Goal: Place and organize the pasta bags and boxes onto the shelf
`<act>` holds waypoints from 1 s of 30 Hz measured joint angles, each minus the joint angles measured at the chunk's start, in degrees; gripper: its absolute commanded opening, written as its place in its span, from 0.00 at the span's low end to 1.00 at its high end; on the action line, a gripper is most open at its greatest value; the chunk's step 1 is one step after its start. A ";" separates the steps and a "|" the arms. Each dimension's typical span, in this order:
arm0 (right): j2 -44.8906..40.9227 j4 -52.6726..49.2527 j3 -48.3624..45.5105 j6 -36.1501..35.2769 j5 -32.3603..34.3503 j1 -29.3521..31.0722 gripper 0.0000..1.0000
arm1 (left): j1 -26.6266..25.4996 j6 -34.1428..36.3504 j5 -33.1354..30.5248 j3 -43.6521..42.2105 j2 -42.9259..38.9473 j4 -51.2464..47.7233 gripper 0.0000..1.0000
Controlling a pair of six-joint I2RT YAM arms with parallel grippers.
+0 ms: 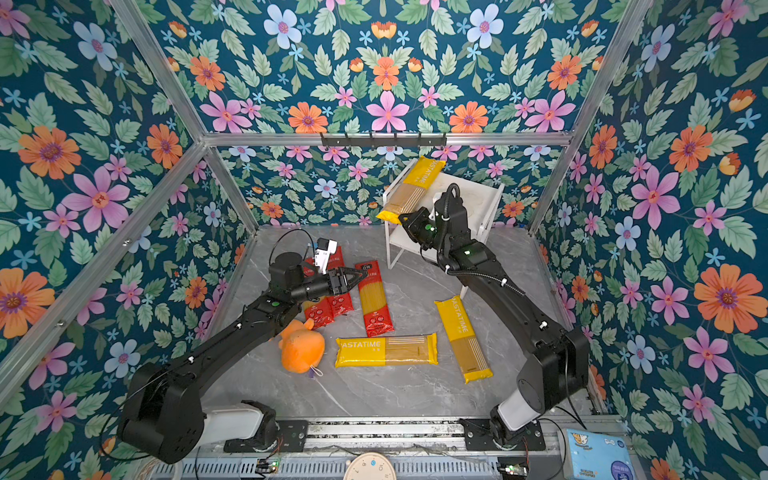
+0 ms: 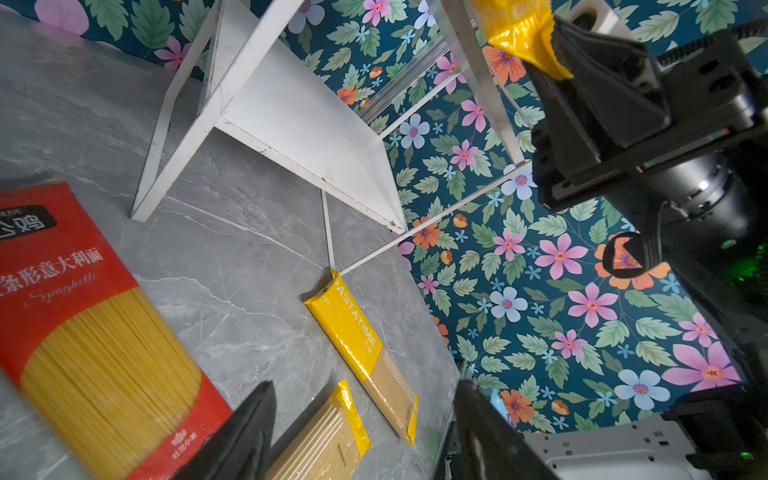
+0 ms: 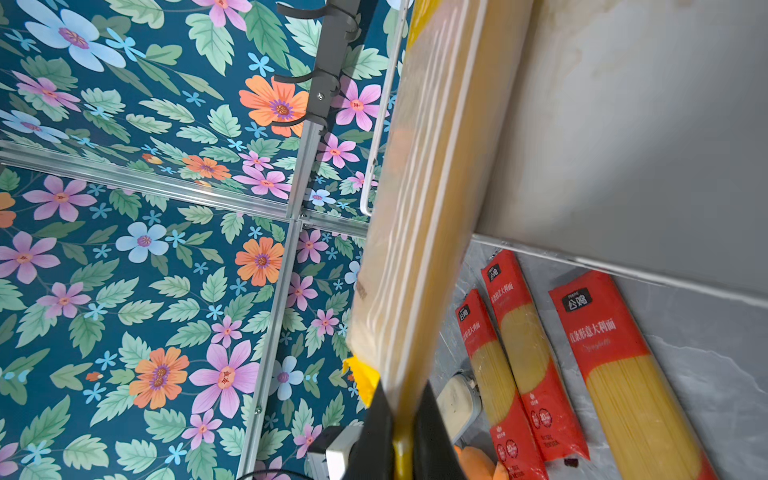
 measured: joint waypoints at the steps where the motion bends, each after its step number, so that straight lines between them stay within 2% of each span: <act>1: 0.48 0.02 0.28 -0.11 -0.15 -0.42 0.06 | 0.00 0.22 -0.11 0.00 0.04 -0.24 0.70; 5: 1.79 0.07 1.33 -0.15 -0.35 -1.22 0.08 | 0.00 0.74 -0.68 0.00 0.44 -0.37 0.70; 7: 2.05 0.07 1.57 -0.35 -0.81 -1.36 0.19 | 0.00 0.90 -0.79 -0.02 0.76 -0.44 0.70; 10: 1.81 0.70 0.90 -1.20 -1.86 -1.53 0.41 | 0.00 0.94 -0.85 -0.20 1.05 -0.42 0.70; 13: -0.35 0.46 -1.64 -3.04 -3.19 -1.60 0.53 | 0.00 1.07 -1.57 -0.94 1.05 -0.11 0.71; 17: -5.88 -0.33 -5.79 -6.01 -4.70 -0.81 0.54 | -0.15 1.07 -3.34 -3.39 -0.02 1.16 0.72; 23: -14.45 -2.34 -18.64 -8.28 -5.22 3.41 0.54 | -2.05 2.36 -9.68 -5.97 -0.42 1.84 0.73; 30: -15.74 -4.83 -29.94 -11.08 -2.54 11.96 0.51 | -9.25 4.42 -18.27 -10.12 1.40 0.04 0.72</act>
